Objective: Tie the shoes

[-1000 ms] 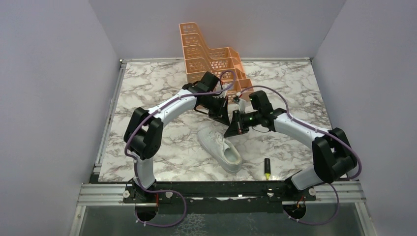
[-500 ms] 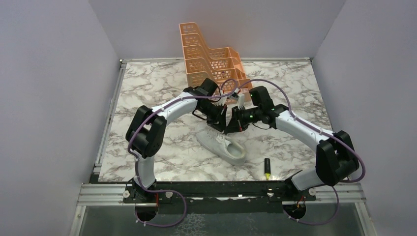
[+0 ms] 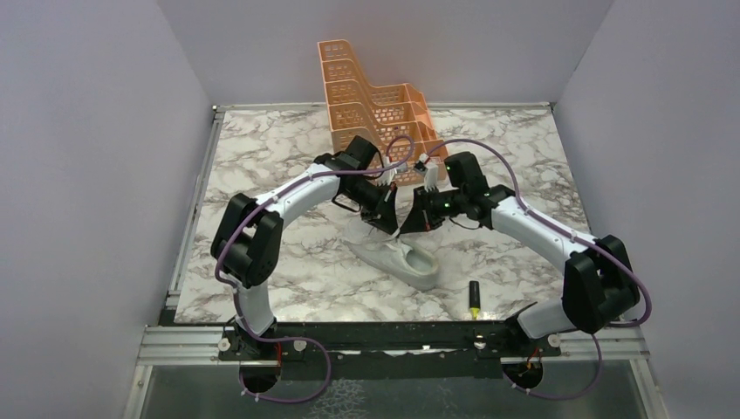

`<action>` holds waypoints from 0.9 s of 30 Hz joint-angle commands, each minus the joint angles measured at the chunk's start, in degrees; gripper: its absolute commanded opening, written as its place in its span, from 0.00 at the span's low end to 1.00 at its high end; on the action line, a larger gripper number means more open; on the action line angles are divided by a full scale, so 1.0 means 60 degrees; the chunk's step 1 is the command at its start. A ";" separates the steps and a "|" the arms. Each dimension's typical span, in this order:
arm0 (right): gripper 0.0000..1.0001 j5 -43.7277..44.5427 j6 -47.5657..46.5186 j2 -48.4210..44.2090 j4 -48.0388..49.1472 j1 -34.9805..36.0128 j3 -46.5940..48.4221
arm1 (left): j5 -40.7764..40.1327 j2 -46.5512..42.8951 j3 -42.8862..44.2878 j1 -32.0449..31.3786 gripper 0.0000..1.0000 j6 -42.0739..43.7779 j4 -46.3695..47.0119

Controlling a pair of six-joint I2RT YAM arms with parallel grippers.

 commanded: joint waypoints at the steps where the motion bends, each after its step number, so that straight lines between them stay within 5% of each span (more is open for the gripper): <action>1: 0.01 0.0075 0.0631 -0.0242 0.0719 -0.0006 0.0045 | 0.1111 -0.0295 -0.0236 -0.0144 0.00 0.0081 -0.0052; 13: 0.08 -0.0378 0.1107 -0.0027 0.0510 -0.0006 0.0251 | 0.1893 0.0099 -0.0448 -0.0288 0.00 0.0051 0.0357; 20: 0.47 0.1097 0.2020 0.0038 -0.1906 -0.0157 0.0948 | 0.2171 0.0574 -0.0279 -0.0246 0.00 0.0093 0.0533; 23: 0.51 0.1728 0.2499 0.0361 -0.3823 -0.0449 0.1706 | 0.2314 0.0689 -0.0239 -0.0244 0.00 0.0161 0.0542; 27: 0.51 0.1035 0.3525 -0.0036 -0.3561 -0.0749 0.1310 | 0.2389 0.0746 -0.0191 -0.0244 0.00 0.0223 0.0555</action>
